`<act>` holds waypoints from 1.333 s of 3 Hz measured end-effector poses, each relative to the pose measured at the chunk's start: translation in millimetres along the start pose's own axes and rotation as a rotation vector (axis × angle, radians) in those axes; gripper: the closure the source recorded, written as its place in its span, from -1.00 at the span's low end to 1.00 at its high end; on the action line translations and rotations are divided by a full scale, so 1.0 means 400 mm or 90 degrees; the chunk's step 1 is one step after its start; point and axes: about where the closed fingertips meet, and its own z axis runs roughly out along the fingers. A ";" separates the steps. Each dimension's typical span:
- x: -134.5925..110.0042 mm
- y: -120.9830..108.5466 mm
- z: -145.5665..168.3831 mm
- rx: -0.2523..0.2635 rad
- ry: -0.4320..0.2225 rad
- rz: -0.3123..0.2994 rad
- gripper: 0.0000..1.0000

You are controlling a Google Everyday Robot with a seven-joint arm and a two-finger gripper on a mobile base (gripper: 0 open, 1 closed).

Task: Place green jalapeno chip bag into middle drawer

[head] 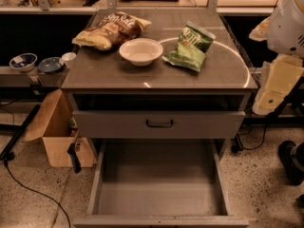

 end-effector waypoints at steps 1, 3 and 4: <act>-0.020 -0.102 0.045 0.007 -0.007 -0.022 -1.00; -0.083 -0.247 0.092 0.016 -0.033 -0.075 -1.00; -0.124 -0.297 0.107 0.015 -0.058 -0.112 -1.00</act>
Offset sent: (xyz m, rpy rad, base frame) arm 0.1020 0.0009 -0.0066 -0.0097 -0.0419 0.0756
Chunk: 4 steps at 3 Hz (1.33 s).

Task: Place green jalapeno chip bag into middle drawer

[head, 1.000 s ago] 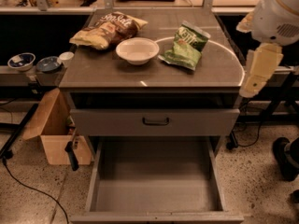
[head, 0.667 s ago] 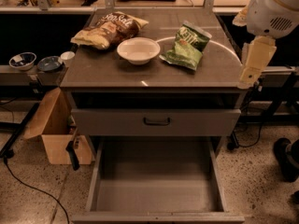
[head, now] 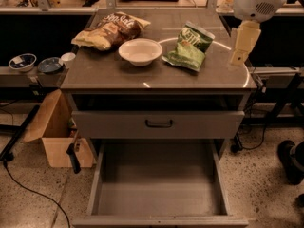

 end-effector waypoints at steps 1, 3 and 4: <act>-0.041 -0.056 0.028 -0.001 -0.021 -0.044 -1.00; -0.075 -0.117 0.064 0.015 -0.045 -0.073 -1.00; -0.031 -0.148 0.099 0.023 -0.039 -0.053 -1.00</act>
Offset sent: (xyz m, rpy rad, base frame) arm 0.0619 0.0381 0.0075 0.0120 -0.0356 0.2173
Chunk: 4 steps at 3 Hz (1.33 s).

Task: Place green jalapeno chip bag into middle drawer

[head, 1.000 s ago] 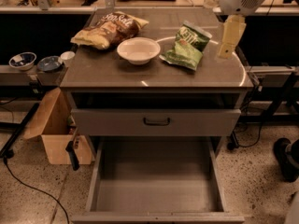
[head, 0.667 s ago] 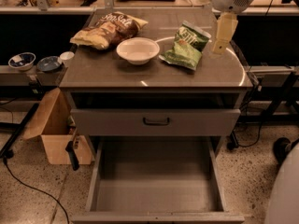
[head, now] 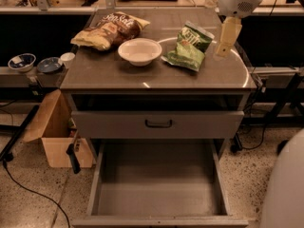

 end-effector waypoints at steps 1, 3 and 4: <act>0.058 -0.039 0.056 0.004 0.009 0.022 -1.00; 0.110 -0.095 0.143 -0.007 0.015 0.023 -1.00; 0.113 -0.111 0.181 -0.013 -0.002 0.021 -1.00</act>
Offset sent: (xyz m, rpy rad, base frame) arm 0.0736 -0.0427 -0.0441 -0.0129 0.0343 -0.0592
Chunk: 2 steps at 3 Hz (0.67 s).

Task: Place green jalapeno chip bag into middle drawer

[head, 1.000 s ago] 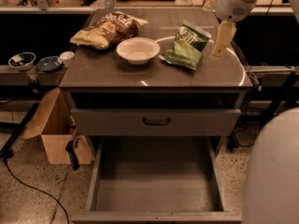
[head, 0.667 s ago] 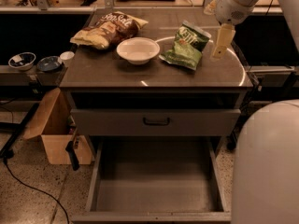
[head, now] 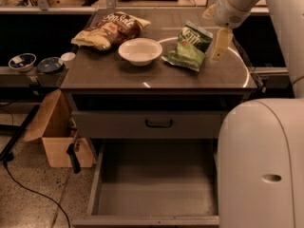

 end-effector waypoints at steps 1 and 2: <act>-0.011 0.003 0.049 -0.019 -0.027 -0.003 -1.00; -0.038 0.009 0.101 -0.041 -0.052 -0.011 -1.00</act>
Offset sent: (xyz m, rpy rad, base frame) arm 0.0100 0.0312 -0.0365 0.0836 0.1086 0.1040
